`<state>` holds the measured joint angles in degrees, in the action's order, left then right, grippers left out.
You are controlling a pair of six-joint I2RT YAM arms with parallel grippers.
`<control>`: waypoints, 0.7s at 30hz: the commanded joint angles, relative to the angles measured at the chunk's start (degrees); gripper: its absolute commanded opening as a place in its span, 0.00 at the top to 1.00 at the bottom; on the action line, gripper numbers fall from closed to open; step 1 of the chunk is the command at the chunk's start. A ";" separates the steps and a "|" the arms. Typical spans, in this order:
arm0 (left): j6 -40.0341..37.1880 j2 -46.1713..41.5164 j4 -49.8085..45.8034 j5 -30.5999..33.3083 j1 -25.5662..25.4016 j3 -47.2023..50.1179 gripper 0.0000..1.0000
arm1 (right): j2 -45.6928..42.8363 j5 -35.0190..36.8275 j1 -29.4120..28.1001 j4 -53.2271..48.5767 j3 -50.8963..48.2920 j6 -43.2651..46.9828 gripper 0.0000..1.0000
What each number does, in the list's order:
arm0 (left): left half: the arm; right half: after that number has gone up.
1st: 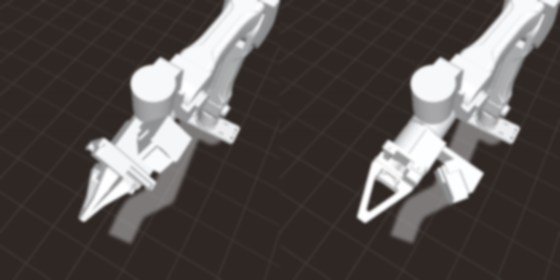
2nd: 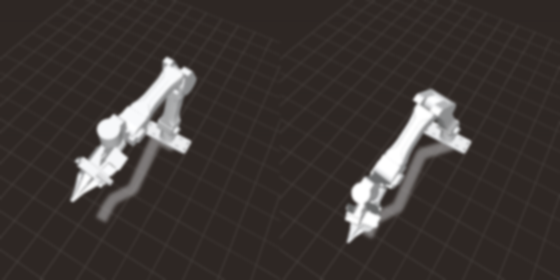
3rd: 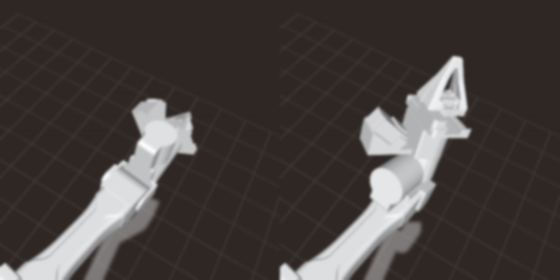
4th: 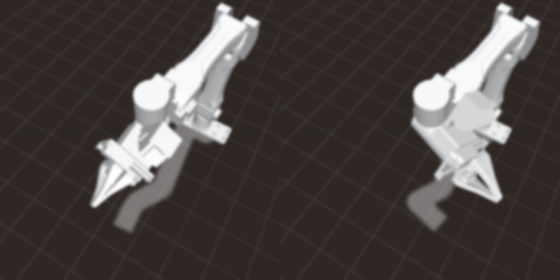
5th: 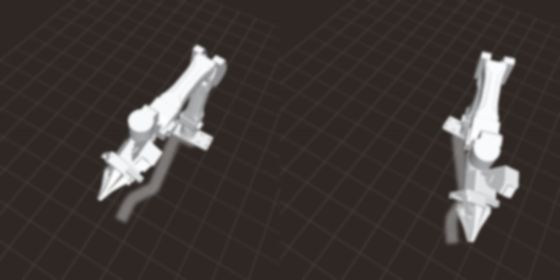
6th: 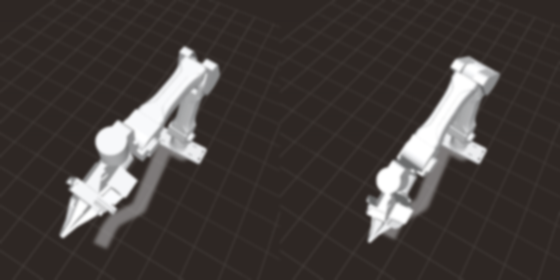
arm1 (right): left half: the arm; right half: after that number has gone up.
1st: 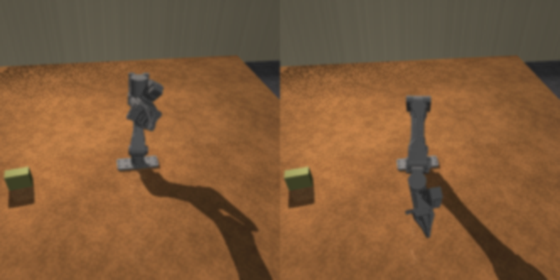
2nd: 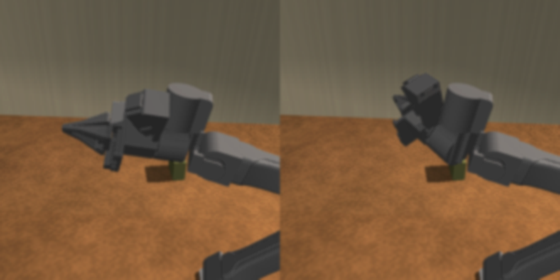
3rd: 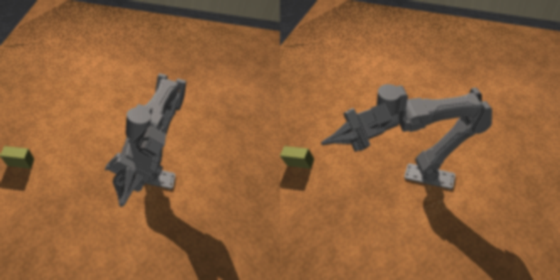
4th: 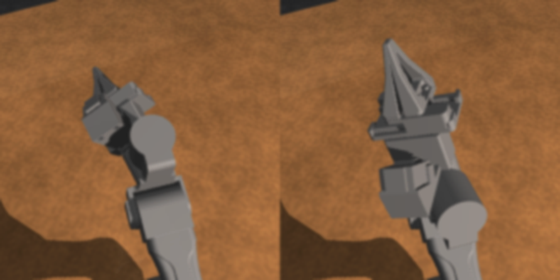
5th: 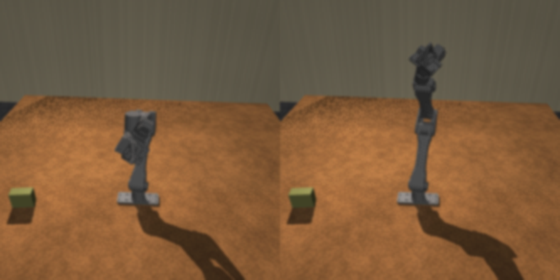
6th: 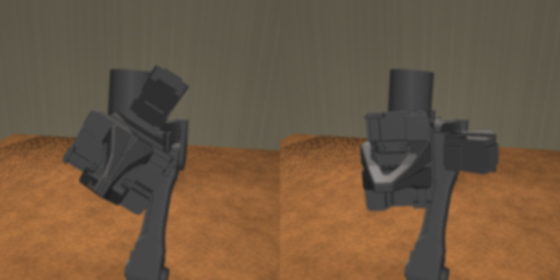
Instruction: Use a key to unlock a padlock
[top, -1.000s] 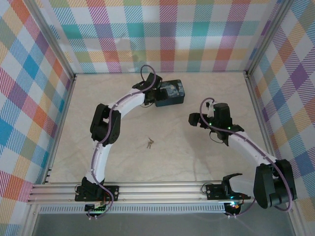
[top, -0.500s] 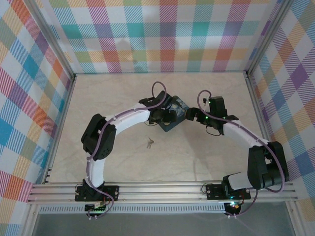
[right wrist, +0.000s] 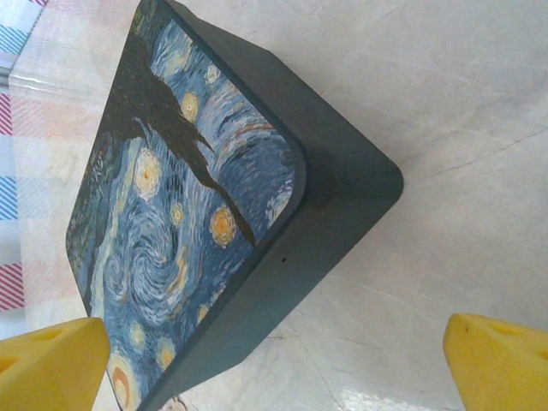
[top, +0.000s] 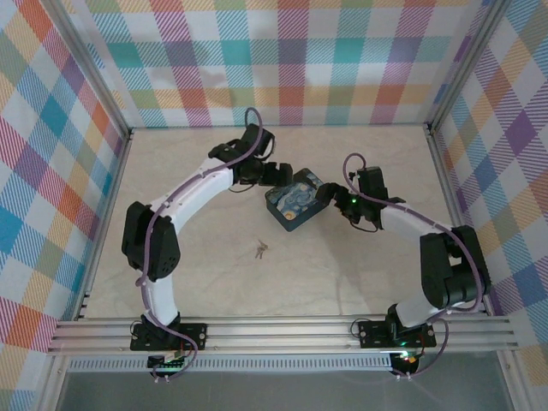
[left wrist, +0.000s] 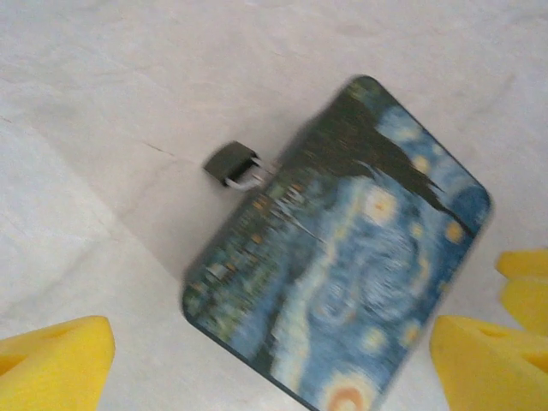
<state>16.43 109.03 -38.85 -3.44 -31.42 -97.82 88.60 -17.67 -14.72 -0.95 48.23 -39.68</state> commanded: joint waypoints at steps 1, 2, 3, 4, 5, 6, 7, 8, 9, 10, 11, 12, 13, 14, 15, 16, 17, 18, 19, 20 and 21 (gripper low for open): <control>-2.94 5.96 3.37 -3.72 2.02 -0.94 0.06 | 1.78 -1.26 -0.50 4.08 2.04 -5.87 0.00; -2.74 7.26 4.43 -4.63 2.38 -0.97 0.07 | 2.20 -0.93 -0.70 4.63 2.07 -6.80 0.00; -2.71 8.23 5.75 -5.99 2.50 -0.76 0.07 | 2.67 -0.56 -0.82 5.20 2.22 -7.73 0.00; -2.72 8.77 7.14 -7.38 2.50 -0.19 0.07 | 3.08 -0.17 -1.05 5.40 2.38 -8.28 0.00; -2.42 9.23 8.50 -9.13 2.50 0.44 0.07 | 3.51 0.36 -1.18 5.43 2.72 -8.85 0.00; -1.96 9.42 9.79 -11.28 2.50 1.08 0.07 | 4.19 0.68 -1.38 5.59 3.15 -9.16 0.00; -1.61 9.28 10.79 -12.99 2.51 1.86 0.08 | 4.72 0.71 -1.45 5.66 3.55 -9.52 0.00; -1.14 8.83 12.00 -15.07 2.37 2.91 0.08 | 5.43 0.71 -1.38 5.92 4.18 -9.79 0.00; -0.92 8.19 13.23 -16.63 2.34 4.28 0.08 | 6.17 0.62 -1.45 6.04 4.98 -9.95 0.00; -0.89 7.45 14.08 -17.52 2.25 5.42 0.08 | 6.91 0.60 -1.41 5.98 5.83 -10.00 0.00; -0.74 6.60 14.72 -18.43 2.24 6.81 0.08 | 7.77 0.53 -1.38 5.91 6.96 -9.98 0.00; -0.61 5.79 15.20 -19.52 2.15 8.04 0.08 | 8.70 0.45 -1.45 5.74 8.19 -9.91 0.00; -0.48 5.13 15.43 -20.19 2.15 9.13 0.08 | 9.60 0.40 -1.45 5.61 9.49 -9.82 0.00; -0.19 4.27 15.62 -20.86 2.07 10.34 0.08 | 10.60 0.21 -1.45 5.61 10.91 -9.72 0.00; 0.08 3.43 16.15 -21.68 1.93 11.68 0.08 | 11.70 0.03 -1.45 5.39 12.37 -9.63 0.00; 0.45 2.79 16.64 -22.22 1.79 12.81 0.08 | 12.63 -0.21 -1.45 5.39 13.55 -9.59 0.00; 0.89 2.03 17.25 -22.83 1.59 14.23 0.08 | 13.67 -0.47 -1.45 5.60 14.86 -9.62 0.00; 1.17 1.26 17.92 -23.68 1.30 15.39 0.09 | 14.79 -0.97 -1.45 5.78 16.19 -9.71 0.00; 1.45 0.58 18.43 -24.18 1.04 16.37 0.08 | 15.83 -1.52 -1.43 5.86 17.46 -9.80 0.00; 1.48 -0.05 18.84 -24.29 0.61 17.26 0.08 | 17.14 -2.48 -1.45 5.95 18.95 -9.95 0.00; 1.50 -0.56 18.83 -23.76 0.19 17.87 0.08 | 18.24 -3.09 -1.44 5.78 20.25 -10.15 0.00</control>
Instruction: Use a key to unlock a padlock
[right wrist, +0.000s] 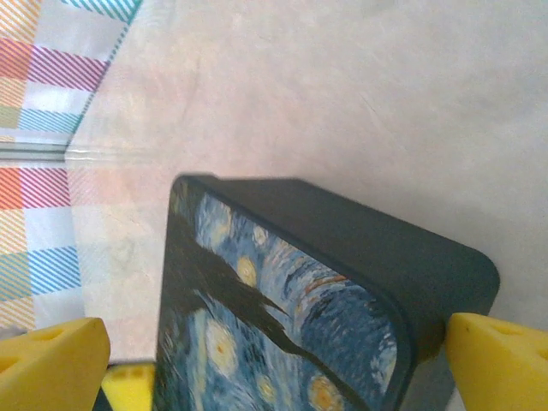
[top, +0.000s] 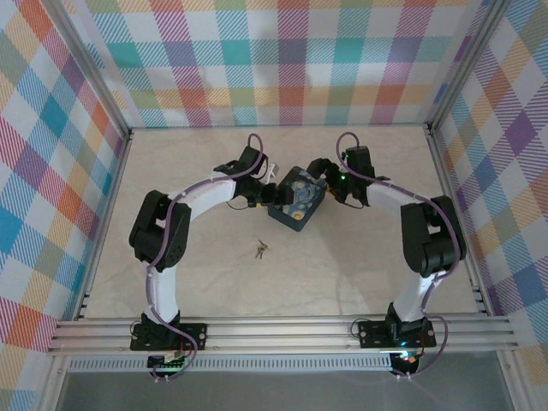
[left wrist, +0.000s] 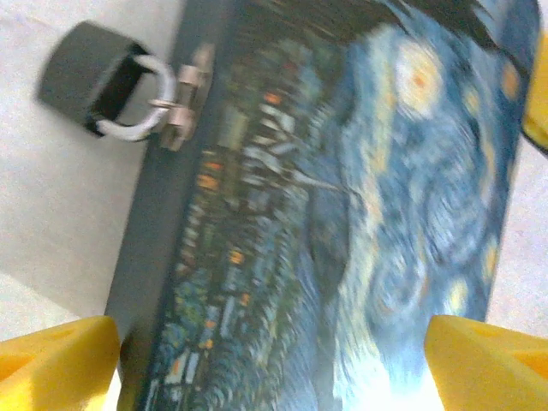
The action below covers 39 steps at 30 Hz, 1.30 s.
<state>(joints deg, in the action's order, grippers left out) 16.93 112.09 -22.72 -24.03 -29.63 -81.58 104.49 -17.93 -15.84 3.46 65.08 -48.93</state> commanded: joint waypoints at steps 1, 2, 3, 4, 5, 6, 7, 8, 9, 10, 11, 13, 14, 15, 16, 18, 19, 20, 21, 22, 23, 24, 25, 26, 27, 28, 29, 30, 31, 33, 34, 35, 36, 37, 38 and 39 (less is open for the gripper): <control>1.07 -3.96 2.54 -3.07 -1.79 1.99 0.08 | 2.96 -3.23 -0.31 1.49 4.16 -0.99 0.00; 1.13 -4.31 2.76 -3.84 -1.91 2.35 0.09 | 3.64 -3.70 -0.28 1.96 4.82 -1.22 0.00; 1.71 -4.62 3.30 -4.85 -2.06 2.68 0.08 | 4.38 -4.28 -0.34 3.03 5.33 -1.50 0.00; 2.35 -4.76 4.04 -5.87 -2.33 2.87 0.08 | 5.24 -5.16 -0.30 3.89 6.16 -1.67 0.00; 3.15 -4.70 4.87 -6.45 -2.74 2.93 0.08 | 6.50 -6.81 -0.34 4.37 7.77 -1.77 0.00; 3.82 -4.46 5.30 -6.41 -3.39 2.76 0.08 | 7.90 -8.88 -0.46 4.50 9.72 -1.92 0.00; 4.14 -4.07 5.40 -6.26 -3.98 2.33 0.08 | 9.30 -10.49 -0.65 4.46 11.47 -2.05 0.00; 4.23 -3.52 5.40 -5.90 -4.84 1.56 0.08 | 10.51 -12.06 -1.00 4.42 13.25 -2.14 0.00; 4.64 -2.94 5.40 -5.23 -5.64 0.76 0.09 | 11.43 -13.17 -1.38 4.39 14.56 -2.09 0.00; 4.98 -2.61 5.73 -4.63 -6.31 0.33 0.08 | 12.05 -13.91 -1.87 4.40 15.41 -1.97 0.00; 5.72 -2.33 6.33 -4.29 -6.94 0.19 0.08 | 12.54 -14.51 -2.31 4.40 16.13 -1.88 0.00; 6.99 -2.06 8.92 -3.90 -7.69 0.06 0.08 | 13.09 -14.98 -2.91 4.45 16.72 -1.74 0.00; 7.63 -1.98 9.50 -3.75 -8.02 0.06 0.08 | 13.18 -15.38 -3.14 4.68 16.95 -1.63 0.00; 8.01 -2.12 9.79 -3.70 -8.08 -0.06 0.09 | 13.13 -15.84 -3.22 4.95 16.93 -1.42 0.00; 8.03 -2.40 9.68 -3.46 -8.08 -0.10 0.08 | 12.74 -15.83 -3.10 4.48 16.92 -0.81 0.00; 6.87 -3.81 8.03 -2.03 -8.08 -0.41 0.08 | 10.41 -14.15 -2.46 1.51 16.54 2.34 0.00; 6.12 -4.66 7.31 -1.42 -8.01 -0.68 0.08 | 9.03 -13.50 -2.03 0.12 16.28 3.78 0.00; 5.29 -5.77 4.86 -0.74 -7.84 -1.01 0.08 | 7.36 -12.73 -1.48 -1.30 15.93 5.44 0.00; 4.41 -6.85 3.62 -0.33 -7.67 -1.55 0.08 | 5.33 -11.92 -0.77 -3.26 15.54 7.05 0.00; 3.82 -7.58 2.50 -0.06 -7.40 -2.01 0.08 | 3.65 -11.20 -0.29 -4.79 15.12 8.58 0.00; 3.14 -8.50 1.18 0.49 -7.08 -2.56 0.08 | 1.76 -10.03 0.42 -6.65 14.50 10.33 0.00; 2.37 -9.21 0.04 0.90 -6.64 -3.19 0.08 | -0.11 -8.74 0.82 -8.63 13.67 11.99 0.00; 1.73 -9.90 -0.87 1.28 -6.24 -3.52 0.07 | -1.65 -7.81 1.12 -10.28 13.03 13.02 0.00; 1.14 -10.37 -1.80 2.09 -5.56 -4.14 0.08 | -3.22 -6.90 1.40 -11.70 11.80 14.08 0.00; 0.52 -10.57 -2.94 2.74 -4.88 -4.73 0.07 | -4.85 -6.23 1.57 -12.72 10.30 14.74 0.00; -0.21 -10.63 -3.48 3.21 -4.28 -5.09 0.07 | -6.38 -5.62 1.68 -13.26 8.59 15.05 0.00; -0.74 -10.56 -3.84 4.25 -3.48 -5.37 0.07 | -8.03 -5.03 1.70 -13.79 6.63 15.17 0.00; -1.35 -10.20 -4.01 5.37 -2.65 -5.81 0.07 | -9.62 -4.75 1.69 -14.12 4.30 15.09 0.00; -1.84 -9.83 -3.77 5.99 -2.04 -6.03 0.07 | -11.23 -4.41 1.69 -14.32 2.26 14.68 0.00; -2.22 -8.45 -2.20 7.74 -0.37 -6.89 0.07 | -15.08 -3.43 1.68 -13.97 -3.05 12.96 0.00; -2.41 -7.58 -1.52 8.43 0.26 -7.41 0.07 | -16.73 -2.92 1.71 -13.46 -5.39 11.65 0.00; -2.84 -6.45 -0.62 9.70 0.74 -8.24 0.08 | -18.62 -2.78 1.61 -12.50 -8.36 10.14 0.00; -3.27 -5.15 0.42 10.20 1.12 -9.00 0.07 | -20.46 -2.80 1.60 -11.44 -11.23 8.30 0.00; -3.54 -3.94 1.39 10.15 1.51 -9.78 0.07 | -21.83 -3.04 1.52 -10.14 -13.56 6.99 0.00; -3.63 -2.42 2.14 10.10 1.75 -10.92 0.08 | -23.25 -3.45 1.45 -8.66 -15.88 5.25 0.00; -3.75 -0.79 2.92 9.69 1.92 -12.09 0.08 | -24.33 -3.79 1.34 -7.61 -17.73 4.27 0.00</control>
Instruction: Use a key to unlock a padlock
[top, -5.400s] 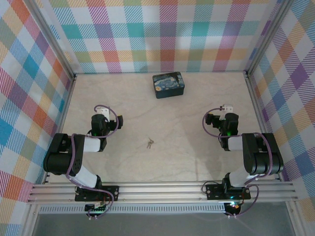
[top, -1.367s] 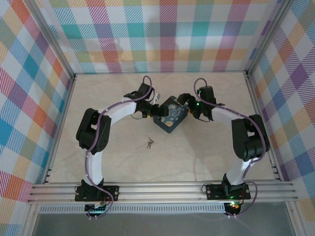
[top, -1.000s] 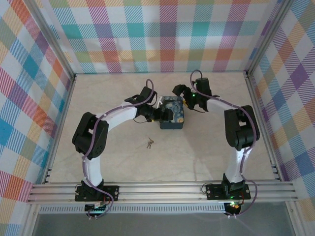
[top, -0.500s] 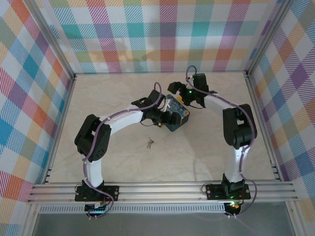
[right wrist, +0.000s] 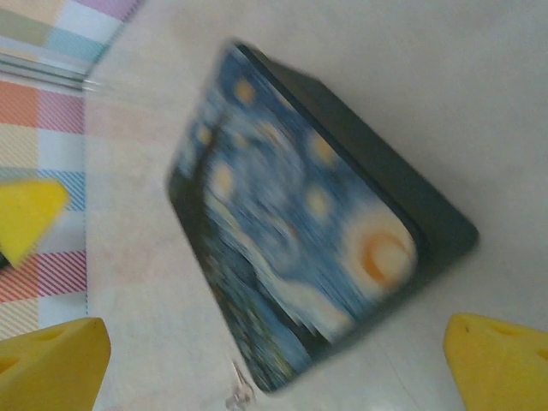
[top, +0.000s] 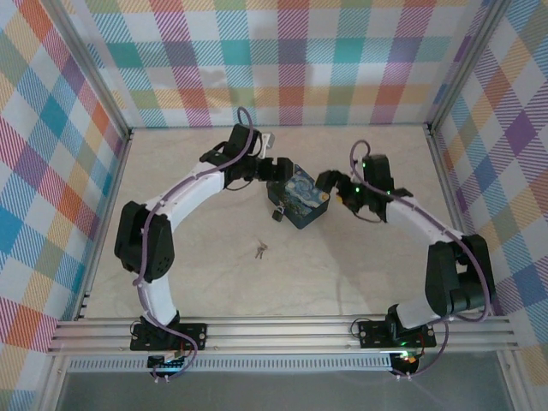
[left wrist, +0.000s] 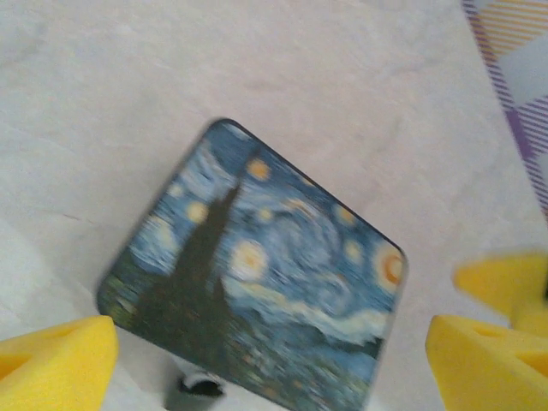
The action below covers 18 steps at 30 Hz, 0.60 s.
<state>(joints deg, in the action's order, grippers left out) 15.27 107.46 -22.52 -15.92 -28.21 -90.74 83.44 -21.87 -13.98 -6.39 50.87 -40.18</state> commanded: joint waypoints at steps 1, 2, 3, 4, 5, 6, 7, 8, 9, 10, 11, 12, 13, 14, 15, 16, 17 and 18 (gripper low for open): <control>-2.24 5.21 3.44 1.35 0.52 -3.91 0.08 | -3.84 -0.16 -0.74 2.66 -4.48 -5.02 0.00; -2.18 6.93 4.02 1.04 0.54 -5.17 0.08 | -4.15 -0.48 -1.05 3.00 -5.15 -5.31 0.00; -2.18 8.66 4.39 0.78 0.61 -6.43 0.08 | -4.17 -0.71 -1.47 3.46 -5.56 -5.58 0.00; -2.18 9.97 4.83 0.66 0.54 -7.39 0.08 | -3.96 -0.98 -1.80 4.03 -5.79 -5.86 0.00; -2.12 11.35 5.49 0.88 0.59 -8.20 0.08 | -3.61 -1.43 -2.24 5.02 -5.93 -6.24 0.01; -2.08 12.56 6.04 1.13 0.61 -8.84 0.08 | -3.01 -1.60 -2.68 5.79 -5.79 -6.64 0.01; -2.19 13.50 6.10 1.11 0.63 -9.30 0.08 | -2.41 -1.92 -2.97 6.48 -5.54 -7.13 0.01; -2.15 14.25 7.06 1.32 0.61 -9.50 0.08 | -1.57 -2.33 -3.32 7.31 -5.23 -7.59 0.01; -1.92 14.67 8.99 1.21 0.62 -9.16 0.08 | -0.69 -2.47 -3.75 7.76 -4.74 -7.80 0.01; -1.79 14.97 10.00 0.62 0.64 -8.58 0.08 | 0.12 -2.41 -4.00 7.78 -4.05 -7.80 0.01; -1.39 15.22 11.15 -0.68 0.74 -7.86 0.08 | 1.03 -2.26 -4.19 7.84 -3.30 -7.80 0.01; -0.97 15.32 12.04 -2.15 0.65 -7.07 0.08 | 1.87 -2.28 -4.21 7.97 -2.71 -7.80 0.01; -0.59 15.24 12.68 -3.36 0.70 -6.28 0.08 | 2.56 -2.28 -4.18 8.25 -2.27 -7.80 0.02; -0.01 15.02 13.36 -4.81 0.70 -5.15 0.08 | 3.25 -2.19 -4.21 8.40 -1.57 -7.76 0.02; 0.80 14.53 14.15 -6.13 0.70 -3.84 0.08 | 4.13 -2.28 -4.21 8.39 -0.82 -7.51 0.02; 1.60 13.93 14.82 -7.15 0.70 -2.33 0.08 | 4.92 -2.45 -4.23 8.28 -0.13 -7.25 0.02; 2.63 12.95 15.91 -8.06 0.70 -0.24 0.08 | 5.88 -2.61 -4.17 7.93 0.98 -6.98 0.02; 3.59 11.66 17.39 -8.75 0.62 2.29 0.08 | 6.85 -2.85 -4.20 7.51 2.06 -6.72 0.02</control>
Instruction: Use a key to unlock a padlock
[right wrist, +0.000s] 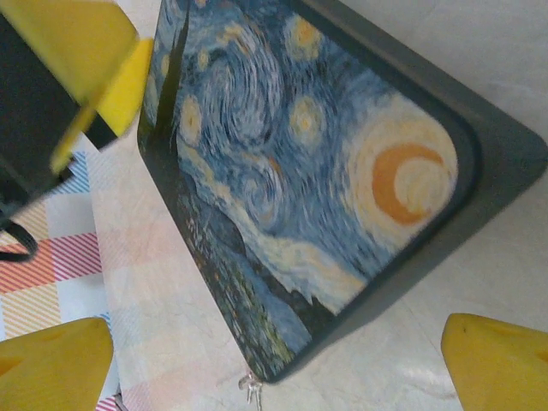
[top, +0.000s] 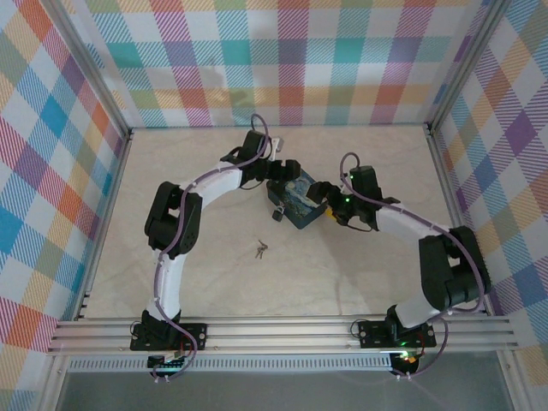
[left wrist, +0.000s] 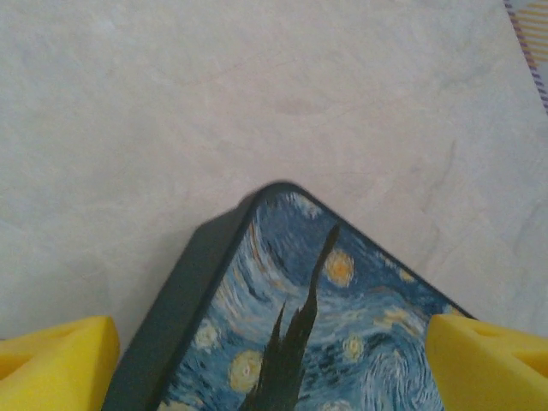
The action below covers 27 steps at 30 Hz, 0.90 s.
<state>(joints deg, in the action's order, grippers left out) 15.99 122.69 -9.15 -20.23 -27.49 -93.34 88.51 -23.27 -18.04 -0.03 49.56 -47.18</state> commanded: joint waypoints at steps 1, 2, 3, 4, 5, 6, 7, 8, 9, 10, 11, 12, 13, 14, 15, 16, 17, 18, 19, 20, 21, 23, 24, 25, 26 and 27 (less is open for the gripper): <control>3.51 -5.08 5.33 -4.84 -0.11 7.23 0.08 | 2.64 -1.70 -0.11 1.18 4.20 0.46 0.02; 4.09 -6.69 6.68 -4.99 -0.11 9.89 0.08 | 3.71 -1.96 -0.14 1.10 5.08 0.59 0.02; 4.39 -8.38 7.63 -5.36 -0.10 12.40 0.08 | 4.75 -2.32 -0.10 1.17 6.02 0.81 0.02; 4.55 -9.97 8.20 -5.52 -0.18 14.32 0.08 | 5.64 -2.65 -0.13 1.13 6.84 1.02 0.02; 4.74 -11.70 8.52 -5.54 -0.28 16.42 0.08 | 6.64 -3.11 -0.24 1.02 7.77 1.35 0.02; 5.01 -13.38 8.88 -5.59 -0.45 18.32 0.08 | 7.57 -3.65 -0.24 0.71 8.61 1.65 0.02; 5.26 -14.79 9.25 -5.42 -0.73 19.96 0.09 | 8.28 -3.97 -0.31 0.61 9.25 1.97 0.02; 5.77 -16.35 9.65 -4.60 -1.21 21.64 0.08 | 9.03 -4.37 -0.36 0.44 9.94 2.31 0.03; 6.13 -17.95 9.88 -3.33 -1.83 23.33 0.08 | 9.66 -4.39 -0.44 0.22 10.40 2.42 0.03; 6.42 -19.07 10.17 -2.11 -2.40 24.73 0.08 | 9.98 -4.46 -0.64 0.33 10.70 2.38 0.03; 6.84 -20.61 10.42 -0.46 -2.96 26.18 0.08 | 10.34 -4.59 -0.77 0.51 10.88 2.29 0.03; 7.17 -21.60 10.27 0.99 -3.47 27.44 0.08 | 10.60 -4.66 -1.05 0.75 11.04 2.14 0.03; 7.44 -22.32 10.13 1.56 -3.75 28.20 0.08 | 10.99 -4.82 -1.33 0.93 11.21 2.09 0.03; 7.83 -22.96 10.19 1.63 -3.95 29.04 0.08 | 11.30 -5.07 -1.60 1.15 11.49 2.09 0.03; 8.41 -23.34 10.42 1.54 -4.13 29.78 0.08 | 11.56 -5.11 -1.93 1.17 11.81 2.18 0.03; 8.81 -23.67 10.71 1.22 -4.36 30.39 0.08 | 11.85 -5.03 -2.07 1.17 12.08 2.35 0.03; 8.97 -23.94 10.75 0.98 -4.65 30.71 0.09 | 12.25 -4.97 -2.09 1.17 12.46 2.44 0.03; 8.88 -24.23 10.24 1.19 -5.00 30.97 0.08 | 12.51 -4.84 -2.13 0.93 12.80 2.38 0.03; 8.88 -24.53 9.62 1.81 -5.20 31.02 0.09 | 12.70 -4.79 -2.12 0.59 13.09 2.35 0.03; 8.66 -24.93 9.03 2.75 -5.21 31.09 0.08 | 12.65 -4.77 -2.13 0.39 13.28 2.44 0.03; 8.29 -25.28 7.89 4.10 -5.21 31.07 0.08 | 12.50 -4.85 -2.26 0.46 13.28 2.44 0.03; 7.09 -25.53 4.90 6.59 -5.17 29.91 0.08 | 12.03 -5.01 -2.24 -0.11 13.15 2.62 0.03; 6.27 -25.55 3.45 7.07 -5.17 29.40 0.08 | 11.84 -5.23 -2.41 -0.49 13.11 2.64 0.03; 5.84 -25.55 2.63 7.51 -5.12 29.12 0.08 | 11.62 -5.31 -2.56 -0.75 12.95 2.62 0.03; 5.52 -25.67 1.86 7.99 -5.12 28.89 0.08 | 11.22 -5.26 -2.96 -1.08 12.72 2.61 0.03; 5.27 -25.71 1.48 8.38 -5.12 28.83 0.08 | 10.84 -5.07 -3.45 -1.44 12.43 2.49 0.03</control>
<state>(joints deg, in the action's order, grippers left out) 23.14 99.46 -6.52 -12.78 -31.86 -62.17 100.25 -24.91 -19.55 -0.67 61.41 -45.41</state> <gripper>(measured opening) 0.918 0.972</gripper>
